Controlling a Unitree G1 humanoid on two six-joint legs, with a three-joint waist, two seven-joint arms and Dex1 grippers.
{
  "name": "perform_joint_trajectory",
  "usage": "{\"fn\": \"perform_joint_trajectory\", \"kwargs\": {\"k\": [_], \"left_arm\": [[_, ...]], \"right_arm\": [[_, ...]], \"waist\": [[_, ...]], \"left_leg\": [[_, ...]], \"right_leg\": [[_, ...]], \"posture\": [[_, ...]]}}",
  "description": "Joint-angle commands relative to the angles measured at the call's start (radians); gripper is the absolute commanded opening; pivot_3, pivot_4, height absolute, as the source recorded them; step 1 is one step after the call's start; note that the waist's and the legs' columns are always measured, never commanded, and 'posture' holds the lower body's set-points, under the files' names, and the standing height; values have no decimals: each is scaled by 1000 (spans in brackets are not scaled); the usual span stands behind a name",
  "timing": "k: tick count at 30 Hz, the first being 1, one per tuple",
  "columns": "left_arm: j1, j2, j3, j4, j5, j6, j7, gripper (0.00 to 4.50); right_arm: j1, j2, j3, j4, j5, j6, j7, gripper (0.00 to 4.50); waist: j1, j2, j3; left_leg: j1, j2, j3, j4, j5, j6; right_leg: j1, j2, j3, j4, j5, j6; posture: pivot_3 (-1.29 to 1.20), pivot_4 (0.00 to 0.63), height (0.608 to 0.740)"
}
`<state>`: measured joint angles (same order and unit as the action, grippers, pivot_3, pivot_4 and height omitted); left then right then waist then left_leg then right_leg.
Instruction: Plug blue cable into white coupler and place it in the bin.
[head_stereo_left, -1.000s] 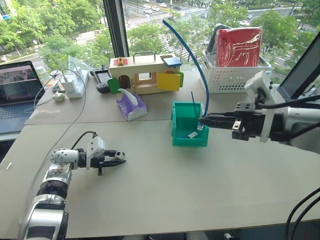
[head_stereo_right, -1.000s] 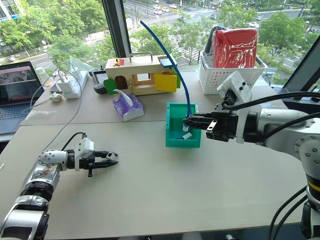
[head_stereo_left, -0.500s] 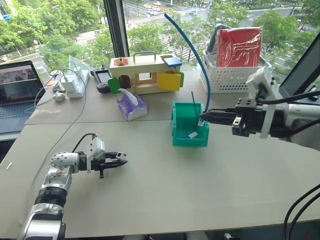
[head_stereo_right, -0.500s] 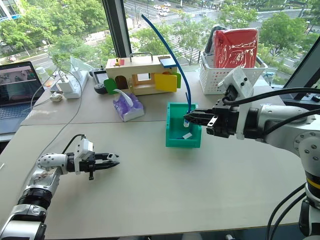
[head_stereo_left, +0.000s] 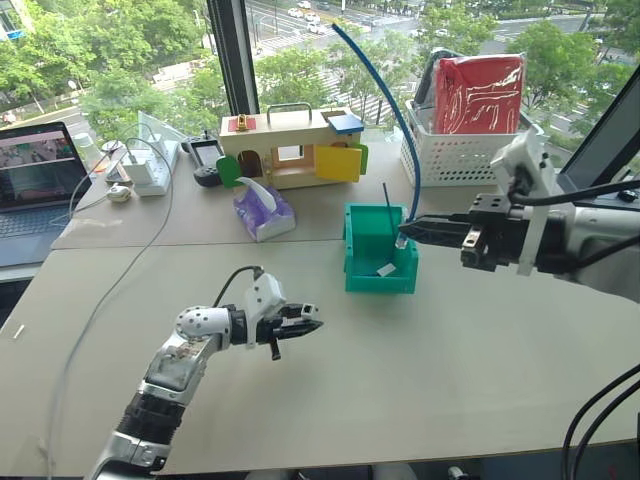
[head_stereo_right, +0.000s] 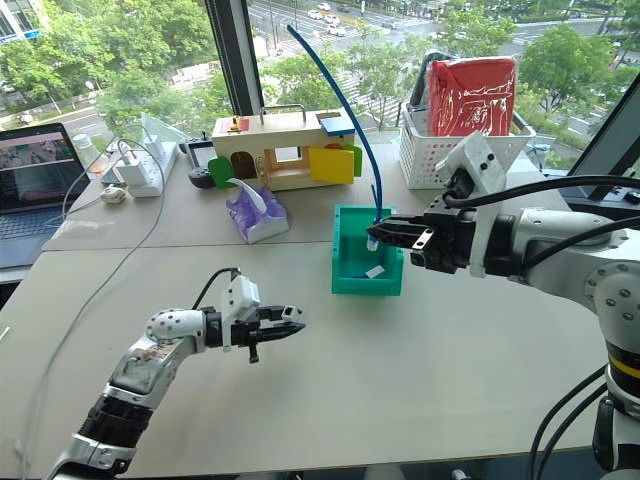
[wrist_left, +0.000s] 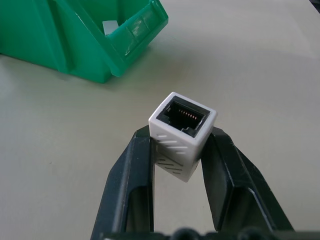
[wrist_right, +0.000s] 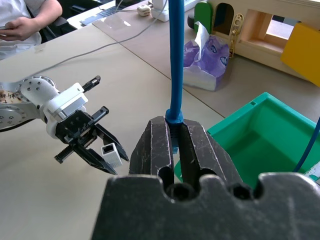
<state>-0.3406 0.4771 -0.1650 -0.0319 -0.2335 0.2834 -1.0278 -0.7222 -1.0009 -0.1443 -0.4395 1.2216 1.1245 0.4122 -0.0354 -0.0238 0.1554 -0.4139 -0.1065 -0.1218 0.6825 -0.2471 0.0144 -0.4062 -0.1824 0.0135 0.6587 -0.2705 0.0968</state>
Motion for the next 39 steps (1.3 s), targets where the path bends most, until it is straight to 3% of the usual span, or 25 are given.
{"fn": "perform_joint_trajectory", "kwargs": {"k": [1, 6, 13, 15, 16, 21, 26, 31, 39], "left_arm": [[2, 12, -23, -51, 33, 31, 44, 855], [32, -36, -75, -124, 72, 167, 163, 855], [54, -51, -79, -171, 40, 243, 182, 855], [49, -55, -65, -176, 11, 272, 174, 1867], [46, -52, -64, -177, 5, 278, 171, 2072], [36, -12, -83, -179, -21, 203, 77, 3958], [-2, 42, -78, -107, -37, 105, -49, 3958], [-86, 77, -110, 91, 46, -121, -144, 3958], [-217, 14, -127, 311, 104, -299, -173, 3958]], "right_arm": [[-7, -1, -48, -13, 10, 6, -8, 0], [-2, 0, -52, -17, 10, 3, -14, 0], [-5, 1, -50, -16, -2, -2, -19, 0], [-6, 0, -50, -16, -3, -2, -20, 0], [-6, -1, -50, -15, -3, -1, -21, 0], [-8, -4, -53, -11, -5, 0, -25, 0], [-6, -5, -57, -14, -4, 3, -26, 0], [0, -5, -68, -19, -1, 4, -34, 0], [11, -9, -84, -31, 11, 7, -57, 0]], "waist": [[2, 0, 0], [15, 0, 0], [21, 0, 0], [21, 0, 0], [21, 0, 0], [21, 0, 0], [22, 0, 0], [22, 0, 0], [23, 0, 0]], "left_leg": [[0, 0, 0, 0, 0, 0], [0, 0, 0, 0, 0, 0], [0, 0, 1, 0, 0, 0], [0, 0, 1, 0, 0, 0], [0, 0, 1, 0, 0, 0], [0, 0, 1, 0, 0, 0], [0, 0, 1, 0, 0, 0], [0, 0, 1, 0, 0, 0], [0, 0, 1, 0, 0, 0]], "right_leg": [[0, 0, 0, -1, 0, 0], [1, 0, 0, -1, 0, 0], [0, 0, 0, -2, 0, 0], [0, 0, 0, -2, 0, 0], [0, 0, 0, -2, 0, 0], [0, 0, 0, -2, 0, 0], [0, 0, 0, -3, 0, 0], [0, 0, 0, -4, 0, 0], [1, 0, 0, -2, 0, 0]], "posture": [[0, 150, 740], [0, 150, 740], [0, 150, 740], [0, 150, 740], [0, 150, 740], [0, 150, 740], [0, 150, 740], [0, 150, 740], [0, 150, 740]]}}
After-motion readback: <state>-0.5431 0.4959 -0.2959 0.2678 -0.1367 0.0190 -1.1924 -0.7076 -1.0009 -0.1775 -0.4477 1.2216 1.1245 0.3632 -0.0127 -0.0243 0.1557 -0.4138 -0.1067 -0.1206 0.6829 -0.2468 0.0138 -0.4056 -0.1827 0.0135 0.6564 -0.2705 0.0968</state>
